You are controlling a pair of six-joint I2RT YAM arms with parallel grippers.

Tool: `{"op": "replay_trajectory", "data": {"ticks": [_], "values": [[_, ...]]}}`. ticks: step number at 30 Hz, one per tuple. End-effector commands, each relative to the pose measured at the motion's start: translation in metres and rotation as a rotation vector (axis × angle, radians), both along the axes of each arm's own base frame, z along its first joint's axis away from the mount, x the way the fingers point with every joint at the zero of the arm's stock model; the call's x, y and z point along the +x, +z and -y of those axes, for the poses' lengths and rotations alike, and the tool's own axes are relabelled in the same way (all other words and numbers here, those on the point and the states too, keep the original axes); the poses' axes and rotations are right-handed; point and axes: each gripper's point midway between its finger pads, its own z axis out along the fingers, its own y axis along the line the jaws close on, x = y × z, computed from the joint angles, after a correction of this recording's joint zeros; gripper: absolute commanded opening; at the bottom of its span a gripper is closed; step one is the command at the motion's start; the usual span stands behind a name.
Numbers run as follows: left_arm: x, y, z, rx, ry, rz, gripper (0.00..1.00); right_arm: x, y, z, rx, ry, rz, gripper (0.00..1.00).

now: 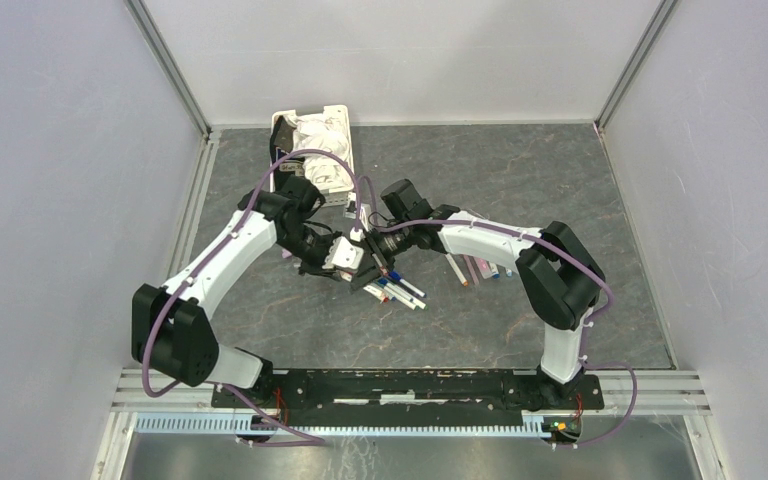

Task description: Open the pen caps

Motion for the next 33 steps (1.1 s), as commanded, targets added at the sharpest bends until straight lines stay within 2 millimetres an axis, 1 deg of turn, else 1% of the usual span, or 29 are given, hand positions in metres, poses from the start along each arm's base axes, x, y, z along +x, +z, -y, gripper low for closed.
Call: {"op": "replay_trajectory", "data": {"ticks": [1,3,5,9,12,14,15,16,17,19,21,23,24,26,28,29,31,33], "values": [[0.044,-0.005,-0.05,0.124,0.125,0.072,0.02,0.002,-0.013,0.028,-0.085,-0.041,0.008,0.0],[0.059,0.0,-0.066,0.127,0.163,0.094,0.02,0.002,-0.02,0.034,-0.114,-0.046,0.011,0.0],[0.071,0.006,-0.076,0.123,0.199,0.113,0.02,0.002,-0.021,0.035,-0.119,-0.044,0.012,0.0],[0.075,0.005,-0.078,0.102,0.212,0.121,0.02,0.003,-0.019,0.039,-0.124,-0.048,0.025,0.0],[0.075,-0.004,-0.073,0.074,0.223,0.115,0.02,0.014,-0.019,0.05,-0.152,-0.085,0.055,0.0],[0.08,-0.011,-0.069,0.048,0.258,0.108,0.02,0.031,-0.022,0.065,-0.197,-0.159,0.092,0.0],[0.086,-0.016,-0.068,0.04,0.273,0.115,0.02,0.045,-0.025,0.077,-0.243,-0.231,0.125,0.0],[0.088,-0.022,-0.068,0.04,0.295,0.1,0.02,0.058,-0.027,0.09,-0.274,-0.294,0.143,0.0],[0.093,-0.026,-0.068,0.035,0.32,0.103,0.02,0.067,-0.029,0.102,-0.293,-0.355,0.153,0.0],[0.107,-0.038,-0.069,0.043,0.363,0.113,0.02,0.091,-0.034,0.135,-0.374,-0.511,0.196,0.0],[0.117,-0.05,-0.074,0.068,0.411,0.124,0.02,0.11,-0.037,0.17,-0.476,-0.648,0.259,0.0],[0.121,-0.062,-0.081,0.101,0.438,0.128,0.04,0.123,-0.038,0.199,-0.572,-0.748,0.329,0.0],[0.122,-0.068,-0.083,0.115,0.449,0.125,0.06,0.125,-0.039,0.21,-0.607,-0.777,0.353,0.0],[0.125,-0.078,-0.086,0.132,0.483,0.115,0.11,0.131,-0.04,0.228,-0.667,-0.837,0.395,0.0],[0.129,-0.084,-0.087,0.135,0.514,0.111,0.22,0.135,-0.045,0.241,-0.712,-0.878,0.419,0.0],[0.128,-0.087,-0.087,0.135,0.519,0.097,0.29,0.136,-0.048,0.246,-0.734,-0.896,0.421,0.0],[0.12,-0.089,-0.083,0.125,0.495,0.062,0.38,0.137,-0.056,0.25,-0.753,-0.903,0.42,0.0],[0.117,-0.087,-0.079,0.106,0.478,0.055,0.44,0.137,-0.065,0.252,-0.77,-0.904,0.412,0.0]]}}
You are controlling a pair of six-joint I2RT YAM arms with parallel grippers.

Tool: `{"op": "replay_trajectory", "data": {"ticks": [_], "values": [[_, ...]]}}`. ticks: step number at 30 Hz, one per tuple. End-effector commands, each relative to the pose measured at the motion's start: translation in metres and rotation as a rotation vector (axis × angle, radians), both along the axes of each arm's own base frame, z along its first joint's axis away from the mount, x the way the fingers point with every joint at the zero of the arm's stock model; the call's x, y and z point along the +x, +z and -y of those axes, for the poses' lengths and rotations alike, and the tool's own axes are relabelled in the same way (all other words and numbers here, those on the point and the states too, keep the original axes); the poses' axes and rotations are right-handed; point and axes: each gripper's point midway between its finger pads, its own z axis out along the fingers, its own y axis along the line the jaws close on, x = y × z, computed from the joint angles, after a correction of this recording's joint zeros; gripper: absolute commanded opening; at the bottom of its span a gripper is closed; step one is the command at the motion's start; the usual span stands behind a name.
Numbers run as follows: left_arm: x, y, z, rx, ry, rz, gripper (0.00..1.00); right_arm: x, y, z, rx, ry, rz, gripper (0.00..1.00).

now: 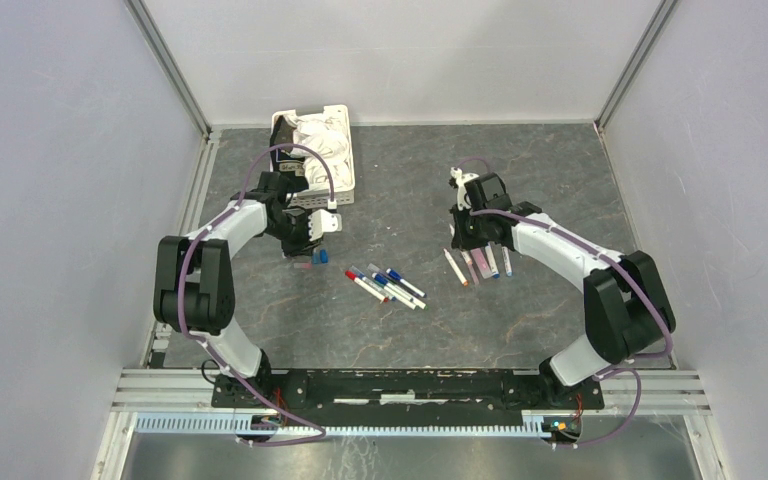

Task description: Open the pen caps

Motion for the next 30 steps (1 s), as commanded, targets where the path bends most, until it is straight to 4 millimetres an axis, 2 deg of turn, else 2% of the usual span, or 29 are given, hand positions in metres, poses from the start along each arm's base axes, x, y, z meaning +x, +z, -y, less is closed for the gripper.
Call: {"op": "replay_trajectory", "data": {"ticks": [1,7,9,11,12,13,18,21,26,30], "values": [[0.003,0.008,0.008,-0.049,0.013,0.009,0.46,0.008,-0.016,0.022,-0.098,-0.085,0.026,0.0],[0.002,0.038,0.018,-0.111,0.006,0.016,0.59,0.006,-0.033,0.012,-0.059,-0.071,-0.012,0.0],[0.004,0.052,0.023,-0.139,0.009,0.028,0.69,0.006,-0.035,0.008,-0.052,-0.062,-0.014,0.0],[0.006,0.068,0.027,-0.171,0.032,0.031,0.73,0.005,-0.035,0.006,-0.059,-0.059,-0.01,0.0],[0.009,0.077,0.03,-0.189,0.045,0.036,0.94,0.005,-0.034,0.006,-0.062,-0.059,-0.007,0.0],[0.011,0.086,0.032,-0.206,0.062,0.035,0.99,0.005,-0.034,0.005,-0.068,-0.059,-0.005,0.01],[0.018,0.134,0.042,-0.288,0.127,0.026,1.0,0.002,-0.041,0.005,-0.087,-0.055,-0.016,0.13],[0.019,0.157,0.045,-0.321,0.165,0.021,1.0,0.001,-0.043,0.005,-0.098,-0.056,-0.017,0.16],[0.013,0.181,0.048,-0.346,0.155,0.052,1.0,-0.001,-0.045,0.005,-0.113,-0.05,-0.017,0.26],[0.006,0.195,0.051,-0.375,0.142,0.079,1.0,-0.001,-0.041,0.005,-0.117,-0.055,-0.004,0.27]]}}
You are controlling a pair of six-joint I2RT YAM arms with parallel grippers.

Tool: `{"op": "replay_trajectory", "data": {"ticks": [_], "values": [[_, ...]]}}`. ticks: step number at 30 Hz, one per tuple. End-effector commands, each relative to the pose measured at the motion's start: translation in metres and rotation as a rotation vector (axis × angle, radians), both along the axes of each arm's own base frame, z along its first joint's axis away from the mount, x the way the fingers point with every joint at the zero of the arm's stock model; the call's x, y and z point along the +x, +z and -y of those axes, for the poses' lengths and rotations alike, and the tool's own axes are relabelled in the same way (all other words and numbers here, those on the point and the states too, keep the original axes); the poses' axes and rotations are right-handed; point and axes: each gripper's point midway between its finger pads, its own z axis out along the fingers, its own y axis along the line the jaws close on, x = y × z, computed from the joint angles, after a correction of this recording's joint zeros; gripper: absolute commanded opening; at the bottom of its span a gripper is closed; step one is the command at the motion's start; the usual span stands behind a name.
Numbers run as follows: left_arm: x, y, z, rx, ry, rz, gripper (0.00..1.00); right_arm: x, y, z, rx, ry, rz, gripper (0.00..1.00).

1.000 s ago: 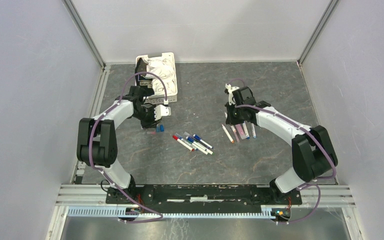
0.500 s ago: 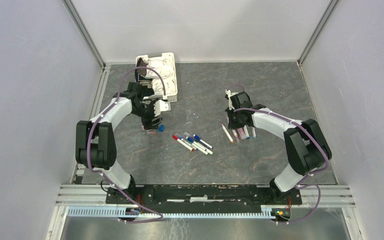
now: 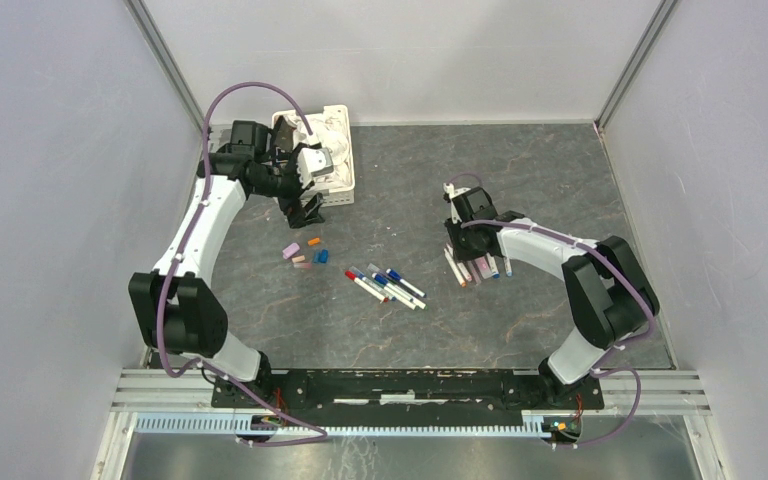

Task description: Open the pen caps

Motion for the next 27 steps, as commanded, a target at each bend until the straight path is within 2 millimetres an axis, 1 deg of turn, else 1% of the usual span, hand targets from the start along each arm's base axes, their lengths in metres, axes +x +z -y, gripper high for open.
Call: {"op": "replay_trajectory", "data": {"ticks": [1,3,6,9,10,11,14,17,19,23,27], "values": [[-0.016,0.035,0.01,-0.082,0.002,0.014,1.0,0.007,0.008,0.0,-0.007,-0.021,0.046,0.27],[-0.017,0.042,0.01,-0.087,0.008,0.027,1.0,0.007,0.013,-0.002,-0.003,-0.02,0.056,0.27],[-0.016,0.054,0.009,-0.092,0.026,0.05,1.0,0.01,0.026,-0.006,0.003,-0.022,0.096,0.27],[-0.015,0.065,0.007,-0.087,0.042,0.078,1.0,0.009,0.043,-0.017,0.007,0.006,0.148,0.29],[-0.014,0.067,0.006,-0.085,0.049,0.086,1.0,0.008,0.047,-0.022,0.012,0.023,0.158,0.3],[-0.012,0.07,0.005,-0.087,0.067,0.097,1.0,0.005,0.051,-0.03,0.02,0.049,0.168,0.33],[-0.004,0.077,0.001,-0.107,0.134,0.141,1.0,-0.009,0.056,-0.062,0.045,0.154,0.187,0.42],[0.0,0.079,0.001,-0.133,0.18,0.159,1.0,-0.03,0.049,-0.096,0.065,0.275,0.168,0.45],[-0.001,0.076,0.002,-0.137,0.176,0.144,1.0,-0.04,0.039,-0.11,0.047,0.33,0.152,0.45],[-0.007,0.069,0.003,-0.123,0.15,0.108,1.0,-0.05,0.025,-0.125,0.015,0.384,0.122,0.41],[-0.011,0.066,0.001,-0.107,0.143,0.099,1.0,-0.05,0.017,-0.126,-0.005,0.39,0.111,0.4]]}}
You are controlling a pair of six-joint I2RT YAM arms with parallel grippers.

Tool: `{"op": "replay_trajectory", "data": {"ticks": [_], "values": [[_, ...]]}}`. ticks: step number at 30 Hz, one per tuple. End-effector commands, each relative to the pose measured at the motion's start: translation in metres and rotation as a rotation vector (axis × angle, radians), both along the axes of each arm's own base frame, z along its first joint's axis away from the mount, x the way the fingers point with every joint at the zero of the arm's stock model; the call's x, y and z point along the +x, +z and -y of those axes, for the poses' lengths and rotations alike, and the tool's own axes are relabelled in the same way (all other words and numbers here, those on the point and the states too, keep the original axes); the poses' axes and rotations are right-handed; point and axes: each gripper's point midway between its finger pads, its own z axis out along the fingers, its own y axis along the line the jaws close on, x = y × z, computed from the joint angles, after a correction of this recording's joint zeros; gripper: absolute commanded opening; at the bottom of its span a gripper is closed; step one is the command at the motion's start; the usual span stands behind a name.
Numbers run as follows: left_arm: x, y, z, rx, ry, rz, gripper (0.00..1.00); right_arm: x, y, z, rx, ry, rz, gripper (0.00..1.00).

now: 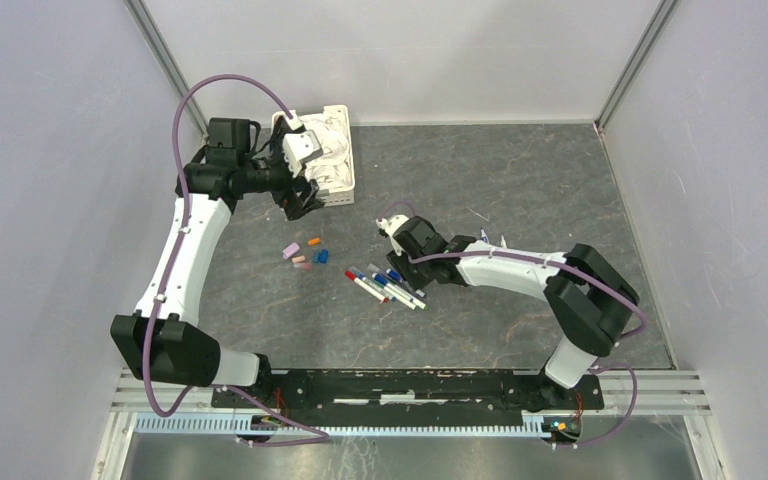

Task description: Open the pen caps

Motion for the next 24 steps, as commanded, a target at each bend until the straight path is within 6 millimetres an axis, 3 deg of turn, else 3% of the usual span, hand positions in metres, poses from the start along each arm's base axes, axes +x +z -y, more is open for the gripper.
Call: {"op": "replay_trajectory", "data": {"ticks": [1,12,24], "values": [[-0.004,0.0,0.0,-0.004,0.005,-0.017,1.0,0.014,0.007,-0.008,-0.003,-0.001,0.041,0.39],[-0.012,-0.001,0.003,-0.011,-0.028,-0.017,1.0,0.017,-0.01,0.002,-0.069,-0.004,0.035,0.27],[-0.017,-0.003,0.006,-0.023,-0.05,-0.031,1.0,0.013,-0.034,0.018,-0.056,-0.018,-0.039,0.27]]}}
